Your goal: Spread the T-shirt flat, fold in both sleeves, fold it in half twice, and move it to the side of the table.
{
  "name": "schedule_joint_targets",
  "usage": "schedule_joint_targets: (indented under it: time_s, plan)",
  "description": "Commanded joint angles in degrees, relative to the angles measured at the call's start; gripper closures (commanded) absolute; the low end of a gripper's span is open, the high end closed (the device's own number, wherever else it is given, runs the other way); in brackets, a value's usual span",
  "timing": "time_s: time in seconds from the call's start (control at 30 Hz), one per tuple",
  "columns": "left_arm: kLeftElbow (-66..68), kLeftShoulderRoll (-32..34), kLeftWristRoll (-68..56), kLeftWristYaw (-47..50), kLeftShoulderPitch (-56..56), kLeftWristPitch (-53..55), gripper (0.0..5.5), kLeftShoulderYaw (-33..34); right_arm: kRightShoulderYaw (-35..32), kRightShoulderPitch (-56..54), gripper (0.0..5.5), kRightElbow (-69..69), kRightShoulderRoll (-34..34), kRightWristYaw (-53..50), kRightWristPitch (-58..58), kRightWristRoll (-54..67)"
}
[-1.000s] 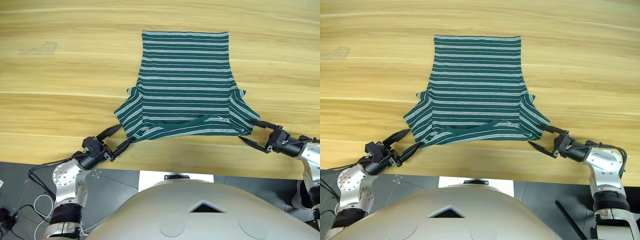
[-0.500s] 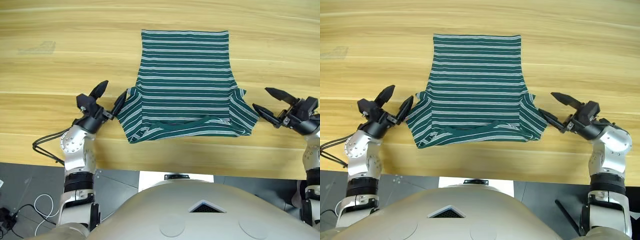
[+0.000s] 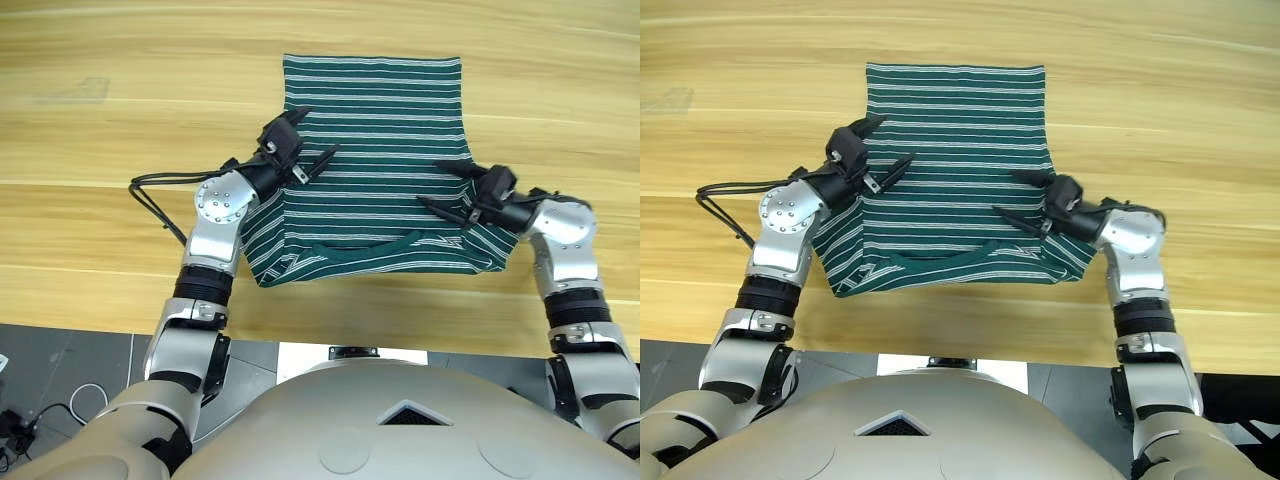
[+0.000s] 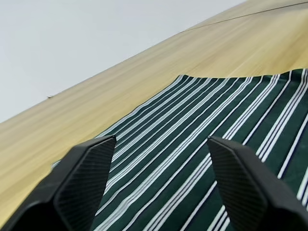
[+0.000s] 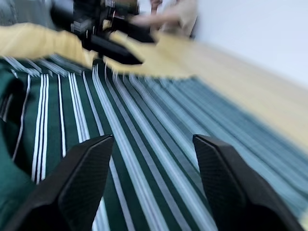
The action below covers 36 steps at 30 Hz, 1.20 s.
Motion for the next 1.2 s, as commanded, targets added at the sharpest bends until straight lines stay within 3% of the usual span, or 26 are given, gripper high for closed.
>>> schedule_joint_targets:
  time_s: [0.03,0.4,1.2]
  plan:
    - [4.77,-1.91,0.70,-2.29,-2.50,0.78,1.98,-2.21,3.04,-0.87,2.44,4.74,4.47,-4.47,-3.78,-5.20]
    - [5.31,-3.60,-2.76,-3.70,2.72,2.22,1.98,-0.86,3.06,3.79,2.44,3.10,2.14,-2.14,-6.41,-3.81]
    - [17.32,-5.05,-0.85,-2.28,-3.67,4.27,1.98,-0.45,8.02,9.34,2.44,-7.10,-2.91,9.03,-2.64,-0.78]
